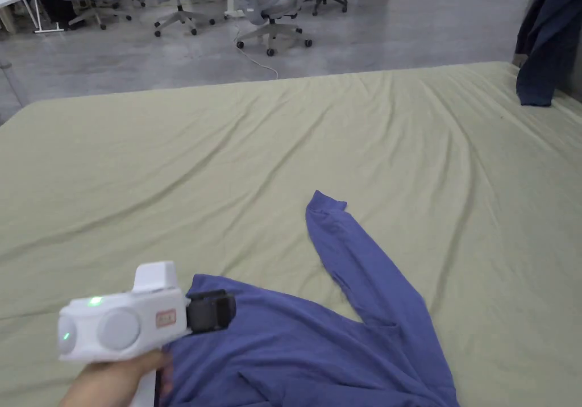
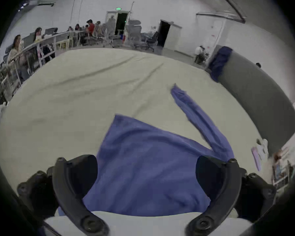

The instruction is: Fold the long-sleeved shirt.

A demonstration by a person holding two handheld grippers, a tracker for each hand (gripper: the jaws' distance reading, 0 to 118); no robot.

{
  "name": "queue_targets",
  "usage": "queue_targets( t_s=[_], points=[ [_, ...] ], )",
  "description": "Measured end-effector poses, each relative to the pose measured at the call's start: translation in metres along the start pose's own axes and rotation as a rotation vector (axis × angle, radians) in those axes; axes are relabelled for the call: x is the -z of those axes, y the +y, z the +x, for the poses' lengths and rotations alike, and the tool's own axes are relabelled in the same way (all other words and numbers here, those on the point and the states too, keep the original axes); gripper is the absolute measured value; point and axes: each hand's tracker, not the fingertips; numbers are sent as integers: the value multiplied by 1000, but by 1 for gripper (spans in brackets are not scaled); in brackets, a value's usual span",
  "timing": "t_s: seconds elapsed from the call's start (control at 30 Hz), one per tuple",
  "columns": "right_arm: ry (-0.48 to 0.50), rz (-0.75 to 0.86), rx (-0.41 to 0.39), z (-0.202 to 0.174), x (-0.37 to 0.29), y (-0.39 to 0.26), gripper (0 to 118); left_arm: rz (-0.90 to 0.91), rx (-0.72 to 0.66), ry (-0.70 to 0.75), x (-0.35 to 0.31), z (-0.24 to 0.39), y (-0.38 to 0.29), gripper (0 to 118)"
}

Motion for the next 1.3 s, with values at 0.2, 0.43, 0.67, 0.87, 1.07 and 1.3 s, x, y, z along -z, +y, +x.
queue_targets(
  t_s=[0.2, 0.43, 0.67, 0.87, 1.07, 1.3],
  points=[
    [-23, -33, 54, 16, 12, -6, 5, -128, -49, 146, 105, -7, 31, 113],
    [-125, -62, 160, 37, 26, 12, 24, -82, 309, 54, 93, 15, 20, 0],
    [-183, 100, 616, 72, 48, 44, 114, -31, 275, -10, 42, 24, 27, 0],
    [-188, -133, 908, 101, 94, 45, 96, 23, 134, -75, 12, 8, 48, 0],
    [-42, -1, 670, 81, 49, 65, 14, 145, 101, -217, -61, -2, 53, 0],
    [-117, 277, 142, 17, -28, 94, 14, 347, 55, -219, -179, -21, 46, 0]
  ],
)
